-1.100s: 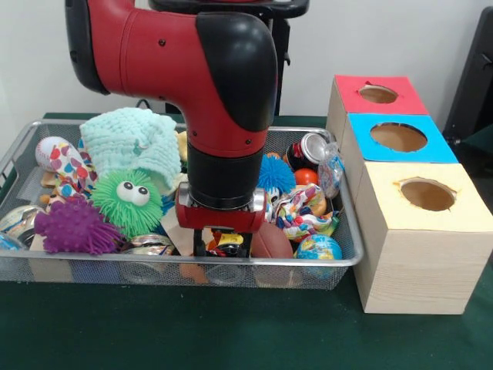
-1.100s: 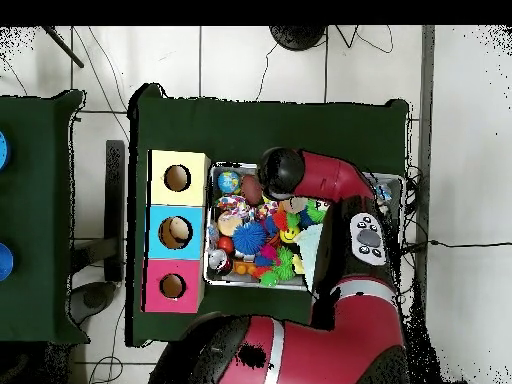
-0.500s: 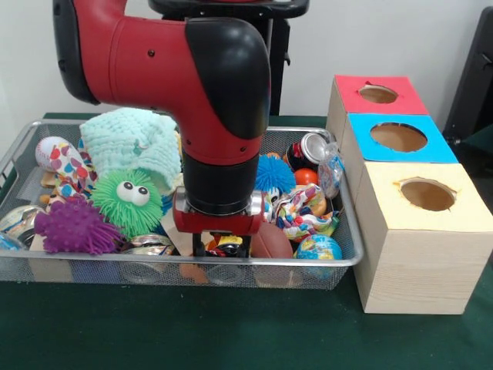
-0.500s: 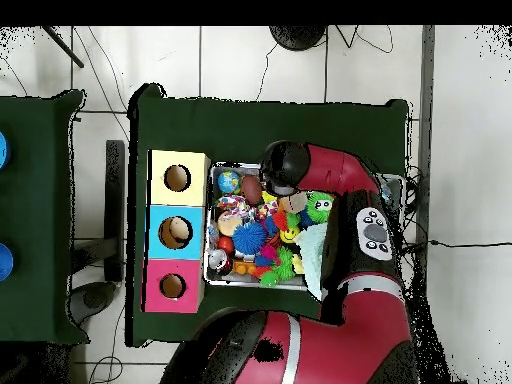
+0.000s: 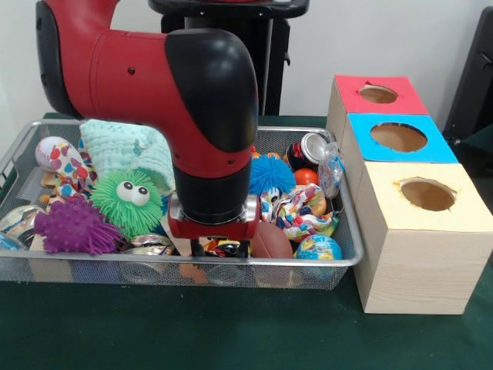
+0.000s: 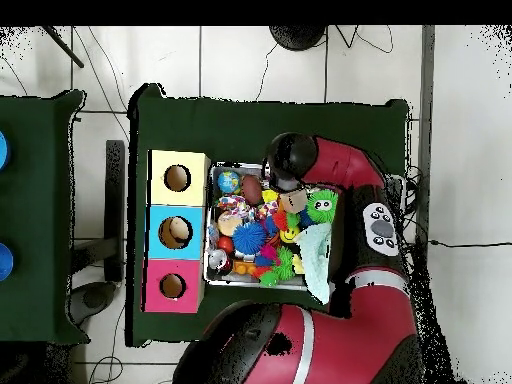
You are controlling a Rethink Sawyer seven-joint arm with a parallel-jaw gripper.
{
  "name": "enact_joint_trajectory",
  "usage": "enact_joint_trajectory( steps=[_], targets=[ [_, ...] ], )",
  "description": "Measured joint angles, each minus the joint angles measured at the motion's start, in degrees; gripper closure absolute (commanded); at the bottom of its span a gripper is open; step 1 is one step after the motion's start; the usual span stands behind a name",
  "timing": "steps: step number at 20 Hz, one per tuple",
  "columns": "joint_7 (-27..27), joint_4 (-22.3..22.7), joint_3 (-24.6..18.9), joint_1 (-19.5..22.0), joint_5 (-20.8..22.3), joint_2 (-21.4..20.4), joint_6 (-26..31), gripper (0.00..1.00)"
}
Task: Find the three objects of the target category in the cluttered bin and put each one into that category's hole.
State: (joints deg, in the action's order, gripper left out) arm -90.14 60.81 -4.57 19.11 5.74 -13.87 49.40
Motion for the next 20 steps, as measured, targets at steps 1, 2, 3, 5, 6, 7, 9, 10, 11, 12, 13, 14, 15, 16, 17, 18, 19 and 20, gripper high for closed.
enact_joint_trajectory(
  steps=[1, 2, 3, 5, 6, 7, 9, 10, 11, 12, 13, 14, 15, 16, 17, 18, 19, 20],
  targets=[
    [0.0, -0.5, -0.1, 0.1, 0.0, 0.2, 0.6, 0.00],
    [0.0, -1.1, -0.2, 0.1, 0.0, 0.6, 1.5, 0.00],
    [0.0, -1.8, -0.3, 0.2, 0.0, 0.9, 2.3, 0.00],
    [0.0, -3.0, -0.5, 0.2, 0.0, 1.5, 4.0, 0.00],
    [0.0, -3.4, -0.6, 0.3, 0.1, 1.6, 4.6, 0.00],
    [0.0, -4.0, -0.7, 0.3, 0.1, 2.0, 5.4, 0.00],
    [0.0, -5.1, -0.9, 0.4, 0.2, 2.5, 6.8, 0.00],
    [0.0, -5.5, -1.0, 0.5, 0.2, 2.7, 7.3, 0.00],
    [0.0, -5.9, -1.1, 0.5, 0.2, 2.9, 7.9, 0.00],
    [0.0, -6.4, -1.2, 0.6, 0.2, 3.1, 8.6, 0.00],
    [0.0, -6.6, -1.2, 0.6, 0.2, 3.3, 8.9, 0.00],
    [0.0, -6.9, -1.2, 0.6, 0.2, 3.4, 9.2, 0.00],
    [0.0, -6.9, -1.2, 0.6, 0.2, 3.4, 9.3, 0.00],
    [0.0, -7.0, -1.2, 0.6, 0.2, 3.5, 9.3, 0.00],
    [0.0, -6.9, -1.2, 0.6, 0.2, 3.4, 9.3, 0.00],
    [0.0, -6.5, -1.2, 0.6, 0.3, 3.2, 9.2, 0.00],
    [0.0, -6.2, -1.2, 0.5, 0.3, 2.9, 9.1, 0.00],
    [0.0, -5.8, -1.2, 0.5, 0.3, 2.6, 9.2, 0.00]
  ],
)
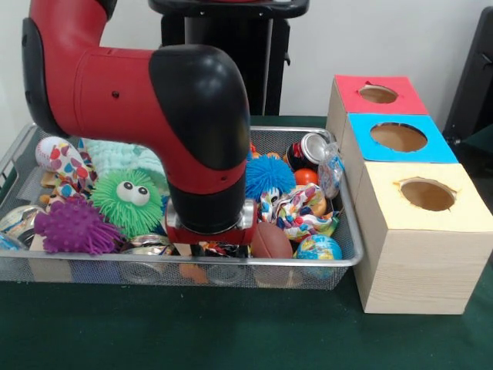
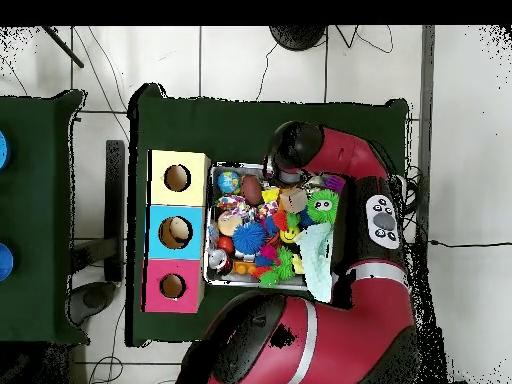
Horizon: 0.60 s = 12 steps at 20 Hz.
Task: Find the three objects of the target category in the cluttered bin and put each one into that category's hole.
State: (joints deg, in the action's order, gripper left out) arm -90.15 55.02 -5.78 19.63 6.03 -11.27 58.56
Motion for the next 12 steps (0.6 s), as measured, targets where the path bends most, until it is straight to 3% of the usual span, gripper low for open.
enact_joint_trajectory(
  steps=[12],
  targets=[
    [0.0, 9.3, 2.2, -3.9, 0.2, -14.0, 0.0, 0.00]
  ],
)
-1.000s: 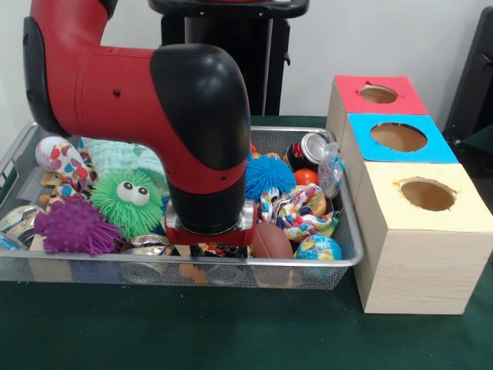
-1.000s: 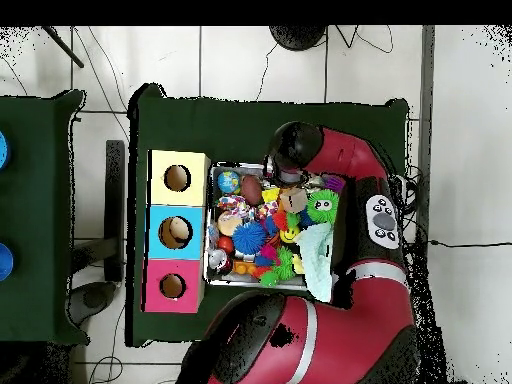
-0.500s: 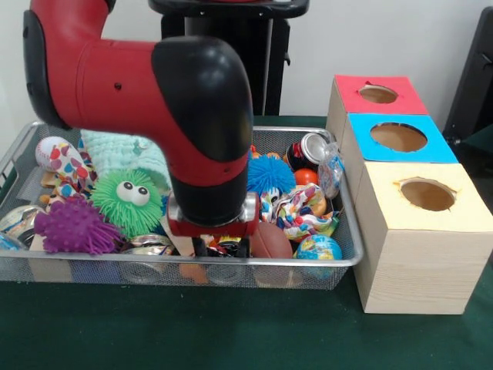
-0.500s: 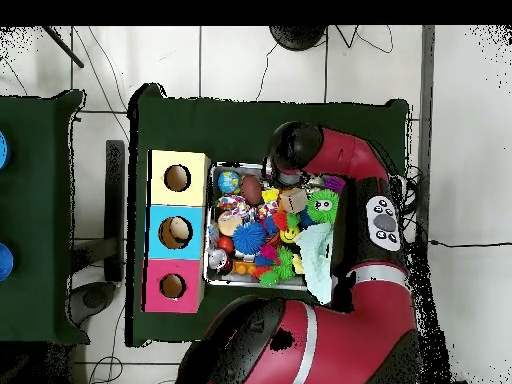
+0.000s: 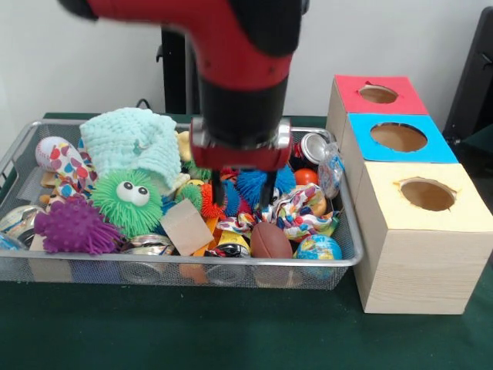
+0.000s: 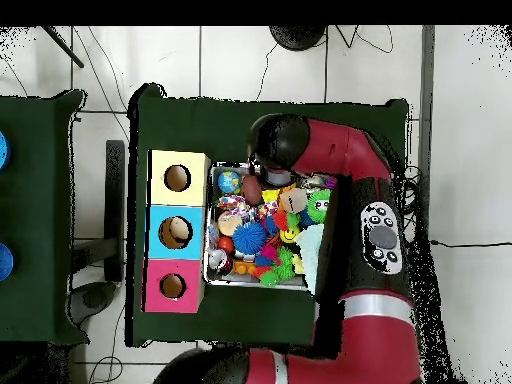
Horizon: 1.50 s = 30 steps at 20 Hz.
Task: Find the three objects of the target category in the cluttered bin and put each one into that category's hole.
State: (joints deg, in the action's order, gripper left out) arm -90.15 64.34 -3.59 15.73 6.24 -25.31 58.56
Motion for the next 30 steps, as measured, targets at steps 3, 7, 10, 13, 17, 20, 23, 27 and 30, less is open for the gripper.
enact_joint_trajectory(
  steps=[3, 7, 10, 13, 17, 20, 23, 27, 30],
  targets=[
    [0.0, 1.3, 1.1, -1.2, 0.0, -3.7, 0.0, 0.00],
    [0.0, 2.4, 1.8, -1.9, 0.0, -7.2, 0.0, 0.00],
    [0.0, 3.4, 2.6, -2.3, 0.0, -10.0, 0.0, 0.00],
    [0.0, 4.4, 3.2, -2.6, -0.2, -12.1, 0.0, 0.00],
    [0.0, 6.3, 4.1, -2.9, -1.0, -14.2, 0.0, 0.00],
    [0.0, 8.8, 4.8, -3.2, -1.5, -15.3, -0.8, 0.00],
    [0.0, 11.6, 5.4, -3.6, -1.7, -15.8, -3.1, 0.00],
    [0.0, 15.2, 5.8, -4.1, -2.4, -15.8, -8.2, 0.00],
    [-0.2, 17.4, 6.2, -4.6, -3.0, -15.8, -11.7, 0.00]
  ],
)
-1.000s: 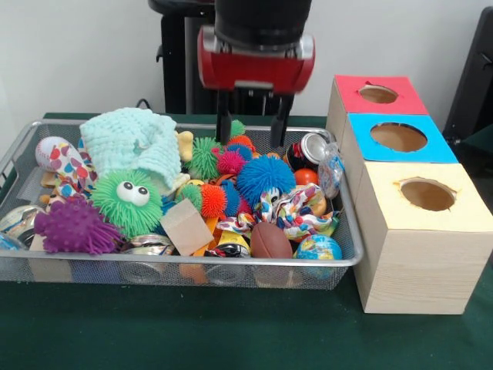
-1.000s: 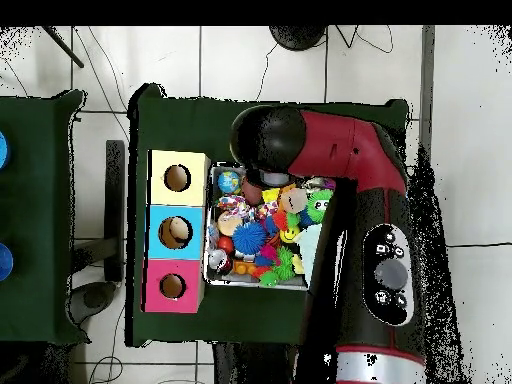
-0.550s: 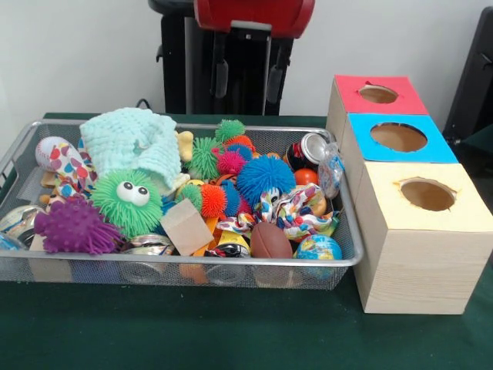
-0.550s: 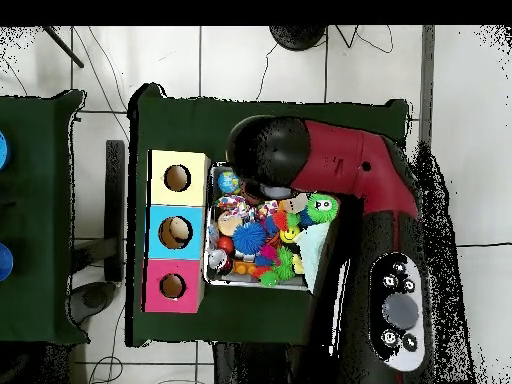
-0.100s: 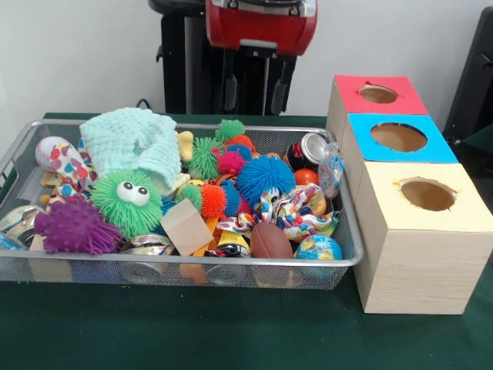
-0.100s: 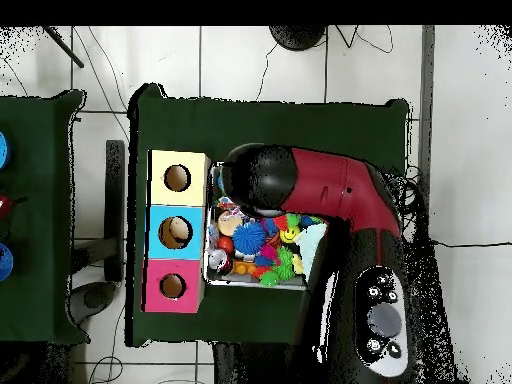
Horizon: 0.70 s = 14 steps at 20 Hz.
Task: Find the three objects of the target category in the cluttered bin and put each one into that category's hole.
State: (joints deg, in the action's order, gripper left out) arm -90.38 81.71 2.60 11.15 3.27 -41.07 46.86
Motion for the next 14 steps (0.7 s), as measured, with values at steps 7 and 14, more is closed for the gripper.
enact_joint_trajectory(
  steps=[7, 14],
  targets=[
    [-0.4, 4.7, 0.7, -1.2, -1.4, 0.7, -8.3, 0.00],
    [-0.4, 7.5, 0.7, -1.5, -3.5, 2.7, -13.3, 0.00]
  ],
)
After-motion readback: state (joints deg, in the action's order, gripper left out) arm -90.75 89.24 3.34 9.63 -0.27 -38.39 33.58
